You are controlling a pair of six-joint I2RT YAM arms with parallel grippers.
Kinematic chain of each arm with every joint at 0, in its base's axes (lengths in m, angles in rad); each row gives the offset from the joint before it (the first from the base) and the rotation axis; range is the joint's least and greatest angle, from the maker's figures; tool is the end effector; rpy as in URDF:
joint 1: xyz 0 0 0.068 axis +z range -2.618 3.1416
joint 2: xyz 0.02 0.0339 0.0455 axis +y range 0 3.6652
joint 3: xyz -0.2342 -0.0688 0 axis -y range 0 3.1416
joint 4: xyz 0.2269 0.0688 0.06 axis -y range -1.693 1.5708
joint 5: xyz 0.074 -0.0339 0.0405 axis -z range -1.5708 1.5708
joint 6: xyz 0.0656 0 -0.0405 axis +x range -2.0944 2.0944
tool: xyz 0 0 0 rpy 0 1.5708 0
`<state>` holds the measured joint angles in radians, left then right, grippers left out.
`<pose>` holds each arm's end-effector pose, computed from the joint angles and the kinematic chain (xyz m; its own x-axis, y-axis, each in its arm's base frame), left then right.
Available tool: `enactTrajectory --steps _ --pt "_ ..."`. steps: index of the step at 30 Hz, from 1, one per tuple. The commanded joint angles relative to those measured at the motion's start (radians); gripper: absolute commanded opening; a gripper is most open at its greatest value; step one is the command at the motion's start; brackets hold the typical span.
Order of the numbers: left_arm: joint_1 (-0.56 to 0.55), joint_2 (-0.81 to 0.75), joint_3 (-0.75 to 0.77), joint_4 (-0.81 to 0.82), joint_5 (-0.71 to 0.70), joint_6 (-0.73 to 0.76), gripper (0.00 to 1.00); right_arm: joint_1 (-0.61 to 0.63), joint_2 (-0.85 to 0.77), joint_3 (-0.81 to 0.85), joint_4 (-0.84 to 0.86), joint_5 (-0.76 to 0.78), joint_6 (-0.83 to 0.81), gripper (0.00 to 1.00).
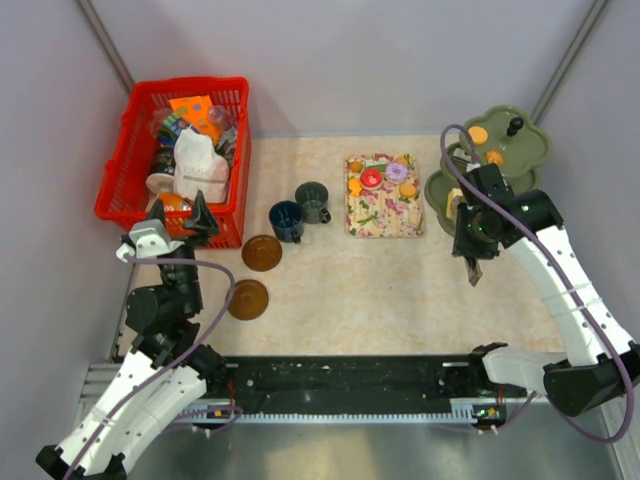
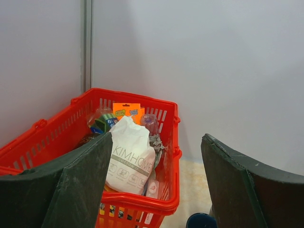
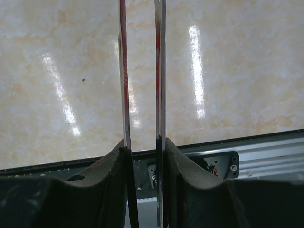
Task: Serve the afternoon tea
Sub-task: Place the desert on the desert table.
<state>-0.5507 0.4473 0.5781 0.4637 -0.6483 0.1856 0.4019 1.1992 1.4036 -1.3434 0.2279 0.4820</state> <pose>0.1320 -0.0346 0.3746 0.4674 -0.1144 -0.8766 -0.0971 0.9790 -0.1795 0.1923 0.0656 0.3113 -0.8769 0.1179 -0.4659 0.1269 0.9918 0.0122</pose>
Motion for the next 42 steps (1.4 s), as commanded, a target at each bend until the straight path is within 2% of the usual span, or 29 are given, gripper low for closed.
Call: enactTrajectory --steps 1,10,19,28,42 --pt "-0.005 -0.013 0.0 0.033 0.001 -0.003 0.8 -0.052 -0.058 0.008 -0.082 0.028 0.012 0.24" --pt "-0.006 -0.019 0.002 0.033 -0.002 -0.008 0.8 -0.195 -0.104 -0.035 -0.085 0.045 -0.006 0.26" --pt "-0.006 -0.024 0.0 0.036 -0.008 -0.003 0.8 -0.334 -0.063 -0.046 0.061 0.037 -0.052 0.26" --pt "-0.008 -0.021 -0.003 0.044 -0.011 0.009 0.8 -0.376 0.019 -0.02 0.185 0.036 -0.085 0.26" --pt "-0.008 -0.007 -0.006 0.049 -0.01 0.014 0.8 -0.397 0.049 -0.068 0.326 0.056 -0.117 0.26"
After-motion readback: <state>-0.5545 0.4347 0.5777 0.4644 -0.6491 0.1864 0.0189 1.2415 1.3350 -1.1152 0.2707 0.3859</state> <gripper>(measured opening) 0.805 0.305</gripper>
